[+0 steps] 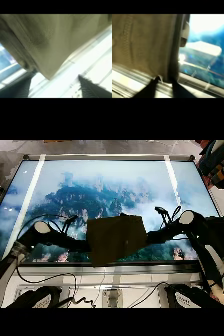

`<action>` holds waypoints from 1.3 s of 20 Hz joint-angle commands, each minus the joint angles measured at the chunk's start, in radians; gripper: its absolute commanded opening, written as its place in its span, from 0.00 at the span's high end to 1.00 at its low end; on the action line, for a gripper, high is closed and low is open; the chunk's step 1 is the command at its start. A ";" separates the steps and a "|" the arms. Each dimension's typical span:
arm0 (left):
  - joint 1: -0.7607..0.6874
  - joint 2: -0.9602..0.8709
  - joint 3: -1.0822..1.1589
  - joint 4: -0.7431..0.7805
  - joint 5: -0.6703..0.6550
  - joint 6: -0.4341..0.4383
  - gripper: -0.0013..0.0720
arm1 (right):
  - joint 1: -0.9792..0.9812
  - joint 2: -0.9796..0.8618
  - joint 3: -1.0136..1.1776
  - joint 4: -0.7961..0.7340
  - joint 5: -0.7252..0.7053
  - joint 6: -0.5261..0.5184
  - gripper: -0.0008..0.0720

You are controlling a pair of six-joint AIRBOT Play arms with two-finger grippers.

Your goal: Fold the clothes and pants, and hang the long-sleeved shirts on hangers.

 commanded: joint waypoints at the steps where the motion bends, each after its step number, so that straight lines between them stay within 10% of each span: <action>1: -0.037 -0.004 -0.061 0.020 0.162 0.013 0.02 | -0.003 -0.013 -0.057 -0.009 -0.108 -0.052 0.11; 9: -0.037 -0.004 -0.058 -0.024 0.223 0.013 0.02 | -0.109 -0.192 0.114 0.073 -0.229 0.037 0.12; 14: -0.037 -0.004 -0.058 -0.018 0.346 0.014 0.02 | -0.203 -0.468 0.239 0.297 -0.023 -0.187 0.12; 20: -0.039 -0.021 -0.058 0.040 0.626 0.021 0.03 | -0.143 -0.618 0.241 0.449 -0.074 -0.352 0.12; 26: -0.039 -0.171 -0.058 0.040 0.641 0.021 0.03 | 0.042 -0.619 0.241 0.580 -0.106 -0.492 0.13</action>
